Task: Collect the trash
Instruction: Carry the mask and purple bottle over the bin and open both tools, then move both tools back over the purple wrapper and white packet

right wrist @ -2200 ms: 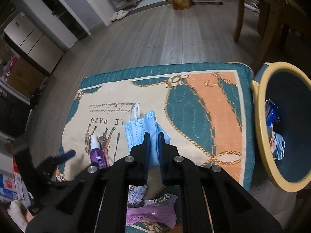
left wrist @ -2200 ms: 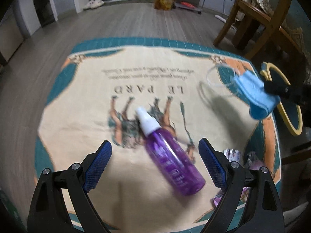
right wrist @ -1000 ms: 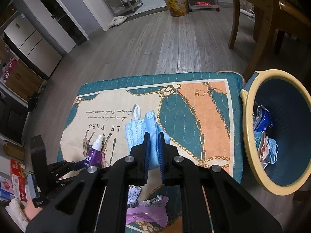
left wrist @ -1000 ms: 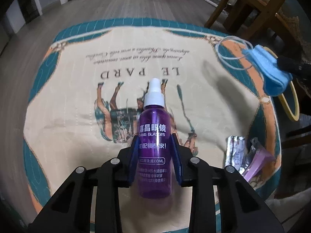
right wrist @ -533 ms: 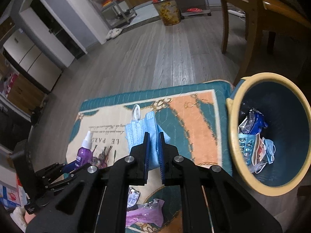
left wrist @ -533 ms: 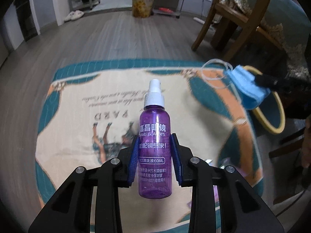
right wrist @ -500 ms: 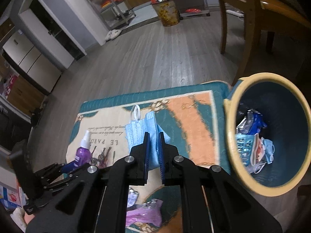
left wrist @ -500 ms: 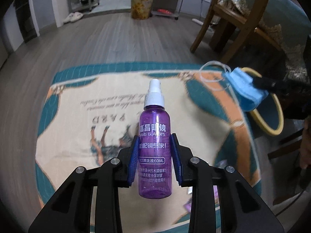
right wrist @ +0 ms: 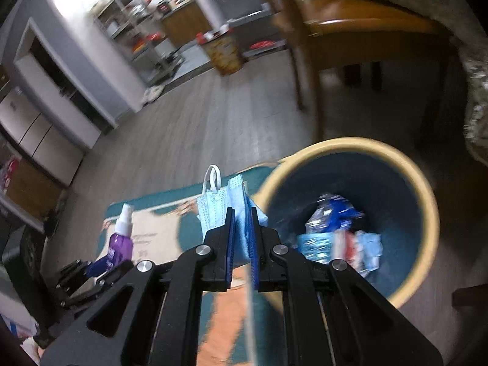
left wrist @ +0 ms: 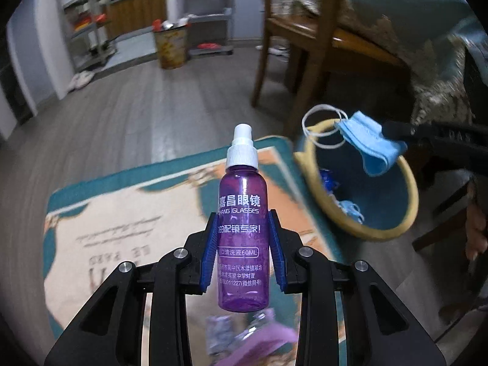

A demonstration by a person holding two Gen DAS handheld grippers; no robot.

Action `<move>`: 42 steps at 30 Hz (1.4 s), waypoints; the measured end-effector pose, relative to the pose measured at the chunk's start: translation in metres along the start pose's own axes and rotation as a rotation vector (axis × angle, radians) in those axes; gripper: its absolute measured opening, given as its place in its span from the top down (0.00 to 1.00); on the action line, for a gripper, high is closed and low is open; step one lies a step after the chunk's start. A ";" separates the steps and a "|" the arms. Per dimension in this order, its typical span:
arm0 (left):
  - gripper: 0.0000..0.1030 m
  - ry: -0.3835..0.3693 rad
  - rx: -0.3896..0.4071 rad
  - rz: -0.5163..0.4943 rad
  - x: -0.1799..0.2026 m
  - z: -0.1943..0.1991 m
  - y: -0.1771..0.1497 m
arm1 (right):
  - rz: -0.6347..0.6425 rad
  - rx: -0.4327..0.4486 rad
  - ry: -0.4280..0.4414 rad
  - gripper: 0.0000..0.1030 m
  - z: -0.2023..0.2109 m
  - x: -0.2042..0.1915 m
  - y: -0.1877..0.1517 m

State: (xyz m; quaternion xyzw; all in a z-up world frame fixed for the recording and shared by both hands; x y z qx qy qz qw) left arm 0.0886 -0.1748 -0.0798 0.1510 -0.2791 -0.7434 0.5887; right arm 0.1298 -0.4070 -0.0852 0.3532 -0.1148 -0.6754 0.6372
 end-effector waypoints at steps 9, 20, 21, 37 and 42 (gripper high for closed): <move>0.67 -0.102 -0.062 -0.136 0.086 -0.033 -0.008 | -0.140 -0.033 -0.135 0.92 -0.006 0.087 -0.010; 0.67 -0.200 -0.109 -0.152 0.144 -0.077 0.012 | -0.281 -0.054 -0.168 0.91 -0.013 0.124 -0.020; 0.66 -0.205 -0.107 -0.158 0.146 -0.077 0.014 | -0.299 -0.043 -0.164 0.87 -0.011 0.127 -0.020; 0.39 -0.149 -0.039 -0.154 0.111 -0.022 0.011 | -0.294 -0.024 -0.138 0.58 0.004 0.106 -0.014; 0.39 -0.097 -0.009 -0.162 0.076 0.016 0.007 | -0.208 -0.034 -0.139 0.52 0.007 0.074 -0.012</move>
Point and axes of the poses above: each gripper's, at about its wrist camera, not at the fingertips, and z roughly against the way its jaws point, x to its right, y to its top, the point moved 5 cm from there along -z, roughly the way its jaws point, and after that the axes turned 7 degrees about z, right-handed, at the moved point
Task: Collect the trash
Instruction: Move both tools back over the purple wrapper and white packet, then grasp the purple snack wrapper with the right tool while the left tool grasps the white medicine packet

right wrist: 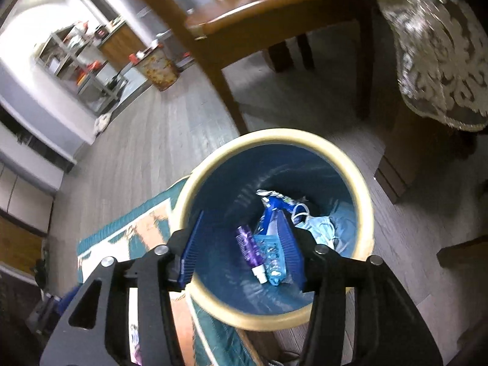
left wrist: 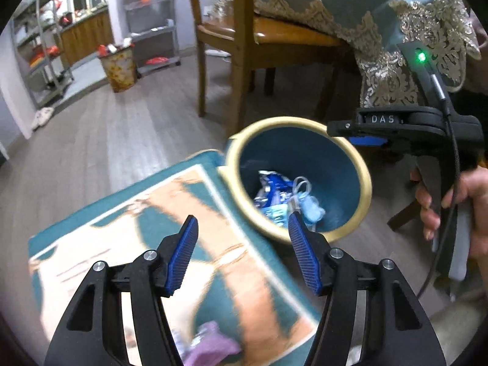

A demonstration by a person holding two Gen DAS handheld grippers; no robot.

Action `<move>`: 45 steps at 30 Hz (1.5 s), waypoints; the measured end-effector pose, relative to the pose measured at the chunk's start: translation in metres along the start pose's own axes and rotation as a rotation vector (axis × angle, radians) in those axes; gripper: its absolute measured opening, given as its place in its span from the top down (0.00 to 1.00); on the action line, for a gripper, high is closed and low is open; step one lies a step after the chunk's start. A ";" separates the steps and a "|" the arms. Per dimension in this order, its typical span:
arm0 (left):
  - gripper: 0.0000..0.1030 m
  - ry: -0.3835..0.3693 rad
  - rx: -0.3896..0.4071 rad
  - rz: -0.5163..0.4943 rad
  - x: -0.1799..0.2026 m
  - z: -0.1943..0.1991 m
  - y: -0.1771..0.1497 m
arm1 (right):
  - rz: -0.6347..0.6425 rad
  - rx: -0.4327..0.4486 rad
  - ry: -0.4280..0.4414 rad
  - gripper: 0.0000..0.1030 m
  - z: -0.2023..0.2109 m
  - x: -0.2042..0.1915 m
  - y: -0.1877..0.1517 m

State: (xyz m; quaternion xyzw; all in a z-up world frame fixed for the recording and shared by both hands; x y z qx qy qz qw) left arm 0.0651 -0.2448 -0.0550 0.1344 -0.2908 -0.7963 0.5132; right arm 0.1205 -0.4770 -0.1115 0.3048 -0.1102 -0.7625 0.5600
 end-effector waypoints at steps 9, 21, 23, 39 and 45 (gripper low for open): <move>0.35 0.133 0.056 0.100 -0.085 0.078 -0.030 | 0.161 -0.046 0.023 0.37 0.003 -0.078 -0.031; 0.14 0.259 0.084 0.387 -0.210 0.113 -0.093 | 0.448 -0.092 0.034 0.18 -0.005 -0.182 -0.104; 0.14 0.281 0.074 0.413 -0.227 0.112 -0.099 | 0.458 -0.113 0.032 0.18 -0.010 -0.189 -0.119; 0.14 0.301 0.029 0.455 -0.242 0.096 -0.110 | 0.508 -0.404 0.039 0.41 -0.063 -0.200 -0.215; 0.14 0.296 -0.006 0.429 -0.234 0.085 -0.113 | 0.560 -0.451 0.044 0.85 -0.072 -0.199 -0.225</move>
Point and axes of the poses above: each gripper's, at about its wrist camera, not at the fingertips, and z roughly against the way its jaws point, x to its right, y to its top, the point moved 5 cm from there along -z, roughly the way its jaws point, and after that the axes turned 7 degrees about z, right-handed, at the moved point
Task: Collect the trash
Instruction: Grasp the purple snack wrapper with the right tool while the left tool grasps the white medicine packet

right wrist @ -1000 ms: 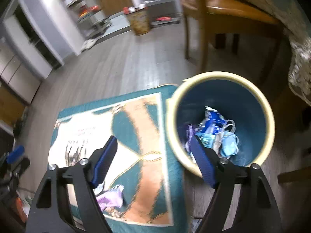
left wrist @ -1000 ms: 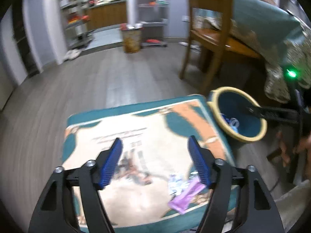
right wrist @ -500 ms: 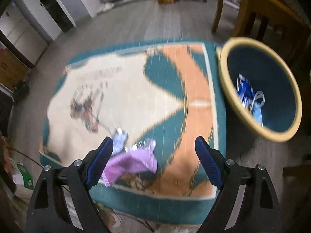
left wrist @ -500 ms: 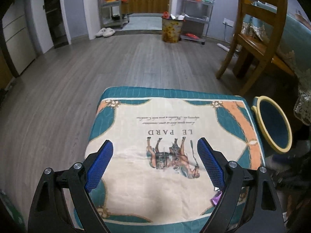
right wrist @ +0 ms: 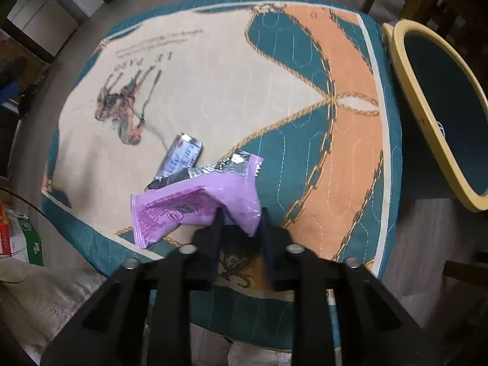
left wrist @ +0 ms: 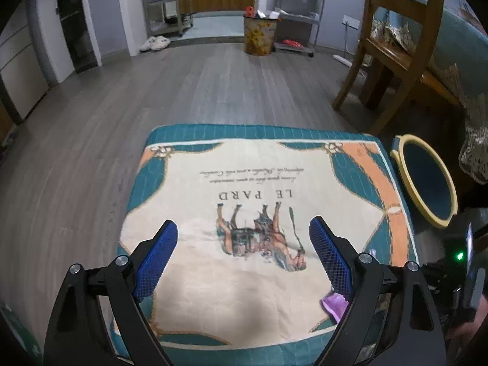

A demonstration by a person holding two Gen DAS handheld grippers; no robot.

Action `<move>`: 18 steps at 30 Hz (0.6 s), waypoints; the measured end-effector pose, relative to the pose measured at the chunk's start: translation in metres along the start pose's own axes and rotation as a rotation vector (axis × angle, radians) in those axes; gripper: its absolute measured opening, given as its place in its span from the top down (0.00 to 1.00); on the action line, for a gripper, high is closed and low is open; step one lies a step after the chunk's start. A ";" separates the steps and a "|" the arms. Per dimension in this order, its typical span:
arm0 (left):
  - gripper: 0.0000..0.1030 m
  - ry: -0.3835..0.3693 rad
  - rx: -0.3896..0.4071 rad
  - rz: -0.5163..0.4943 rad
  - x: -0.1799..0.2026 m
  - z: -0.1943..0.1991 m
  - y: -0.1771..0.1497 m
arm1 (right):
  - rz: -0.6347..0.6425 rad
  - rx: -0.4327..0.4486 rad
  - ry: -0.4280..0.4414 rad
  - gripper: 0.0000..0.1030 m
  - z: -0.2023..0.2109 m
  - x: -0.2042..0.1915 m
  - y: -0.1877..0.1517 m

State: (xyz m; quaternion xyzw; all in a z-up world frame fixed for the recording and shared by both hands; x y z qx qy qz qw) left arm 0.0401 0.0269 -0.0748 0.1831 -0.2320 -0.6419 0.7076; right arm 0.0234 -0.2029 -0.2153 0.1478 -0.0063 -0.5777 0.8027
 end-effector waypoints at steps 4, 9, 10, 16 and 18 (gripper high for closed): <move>0.14 0.005 -0.018 -0.051 0.013 -0.006 -0.006 | 0.027 0.049 0.015 0.85 0.019 -0.003 0.007; 0.14 0.006 -0.035 -0.099 0.027 -0.014 -0.014 | 0.000 0.145 0.027 0.85 0.049 0.005 0.017; 0.14 0.005 -0.037 -0.109 0.030 -0.015 -0.015 | -0.026 0.166 0.031 0.85 0.055 0.010 0.019; 0.14 0.006 -0.055 -0.142 0.041 -0.024 -0.020 | -0.060 0.201 0.022 0.85 0.064 0.024 0.026; 0.14 -0.007 -0.067 -0.131 0.043 -0.027 -0.022 | -0.098 0.200 0.019 0.85 0.065 0.035 0.028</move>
Point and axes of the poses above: each gripper's, at about its wrist camera, not at the fingertips, and z roughly against the way its jaws point, x to its right, y to its top, the point moved 5 cm from there along -z, roughly the way its jaws point, and after that the axes turned 7 degrees about z, right-handed, at the moved point
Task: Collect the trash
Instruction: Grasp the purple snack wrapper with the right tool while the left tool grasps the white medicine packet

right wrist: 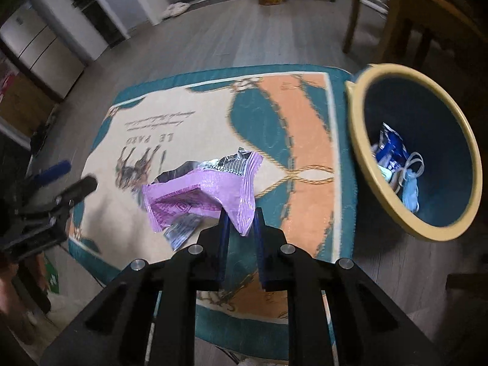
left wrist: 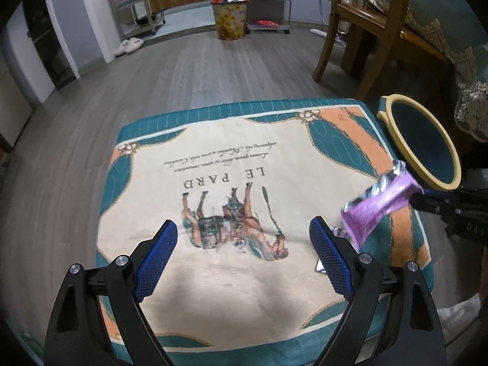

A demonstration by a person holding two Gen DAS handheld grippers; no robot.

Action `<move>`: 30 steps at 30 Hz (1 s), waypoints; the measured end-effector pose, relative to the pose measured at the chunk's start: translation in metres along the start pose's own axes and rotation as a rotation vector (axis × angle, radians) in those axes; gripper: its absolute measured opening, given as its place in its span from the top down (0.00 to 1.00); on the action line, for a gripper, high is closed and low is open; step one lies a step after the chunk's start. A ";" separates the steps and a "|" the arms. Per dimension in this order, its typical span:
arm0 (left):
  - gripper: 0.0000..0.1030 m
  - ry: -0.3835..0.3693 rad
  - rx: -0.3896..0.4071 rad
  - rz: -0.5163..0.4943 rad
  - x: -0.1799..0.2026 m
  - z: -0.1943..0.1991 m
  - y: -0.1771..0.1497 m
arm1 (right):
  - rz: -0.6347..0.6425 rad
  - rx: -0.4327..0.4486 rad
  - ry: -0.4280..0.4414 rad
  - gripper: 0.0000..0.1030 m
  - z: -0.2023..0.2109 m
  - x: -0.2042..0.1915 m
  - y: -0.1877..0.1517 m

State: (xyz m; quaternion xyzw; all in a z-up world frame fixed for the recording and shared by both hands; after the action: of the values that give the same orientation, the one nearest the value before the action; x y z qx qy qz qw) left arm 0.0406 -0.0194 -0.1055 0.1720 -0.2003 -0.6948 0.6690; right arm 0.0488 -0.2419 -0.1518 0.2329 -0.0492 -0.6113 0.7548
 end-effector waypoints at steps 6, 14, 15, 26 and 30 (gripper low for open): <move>0.14 -0.022 -0.029 -0.052 0.022 -0.016 -0.011 | -0.078 0.037 -0.008 0.85 0.008 0.029 0.012; 0.15 -0.106 -0.142 -0.113 0.066 -0.052 -0.037 | -0.140 0.044 -0.007 0.85 0.006 0.057 0.018; 0.17 -0.108 -0.153 -0.126 0.070 -0.056 -0.040 | -0.145 0.043 -0.006 0.85 0.006 0.059 0.019; 0.69 -0.090 -0.210 -0.192 0.088 -0.082 -0.055 | -0.158 0.036 -0.003 0.85 0.000 0.072 0.021; 0.69 -0.079 -0.201 -0.201 0.089 -0.080 -0.054 | -0.163 0.041 -0.003 0.85 0.002 0.074 0.021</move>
State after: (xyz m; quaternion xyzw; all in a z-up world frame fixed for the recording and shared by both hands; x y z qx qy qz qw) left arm 0.0301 -0.1106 -0.1993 0.0960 -0.1375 -0.7811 0.6015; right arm 0.0857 -0.3094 -0.1570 0.2506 -0.0438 -0.6699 0.6975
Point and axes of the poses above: each gripper's, at about its wrist camera, not at the fingertips, and z roughly against the way its jaws point, x to its right, y to its top, the point moved 5 cm from there along -z, roughly the way its jaws point, and after that the axes turned 7 degrees about z, right-handed, at the moved point
